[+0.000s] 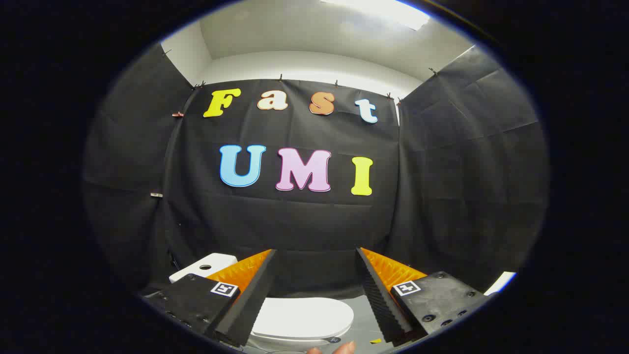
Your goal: Open the toilet lid.
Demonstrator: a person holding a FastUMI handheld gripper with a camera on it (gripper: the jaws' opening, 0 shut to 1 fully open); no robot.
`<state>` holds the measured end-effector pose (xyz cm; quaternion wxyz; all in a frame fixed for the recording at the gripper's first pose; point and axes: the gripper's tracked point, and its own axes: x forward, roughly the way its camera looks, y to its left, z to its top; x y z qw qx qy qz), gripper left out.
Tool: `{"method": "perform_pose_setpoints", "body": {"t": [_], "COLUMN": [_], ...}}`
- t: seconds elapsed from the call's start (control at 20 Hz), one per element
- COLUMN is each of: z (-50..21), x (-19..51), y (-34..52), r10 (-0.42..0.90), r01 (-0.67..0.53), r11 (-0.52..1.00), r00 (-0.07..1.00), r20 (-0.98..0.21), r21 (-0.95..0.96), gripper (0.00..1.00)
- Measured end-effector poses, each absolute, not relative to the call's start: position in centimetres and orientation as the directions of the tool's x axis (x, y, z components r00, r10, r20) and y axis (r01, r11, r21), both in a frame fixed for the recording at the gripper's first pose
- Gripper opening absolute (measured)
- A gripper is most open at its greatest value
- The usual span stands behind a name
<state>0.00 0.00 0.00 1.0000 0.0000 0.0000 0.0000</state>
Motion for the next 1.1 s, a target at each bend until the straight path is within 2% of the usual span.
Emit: {"method": "perform_pose_setpoints", "body": {"t": [1.1], "z": [0.0], "x": [-0.4], "y": [2.0], "r10": [0.058], "r01": [-0.057], "r11": [0.998], "r00": [0.998], "r20": [0.039], "r21": [-0.026], "gripper": [0.98]}}
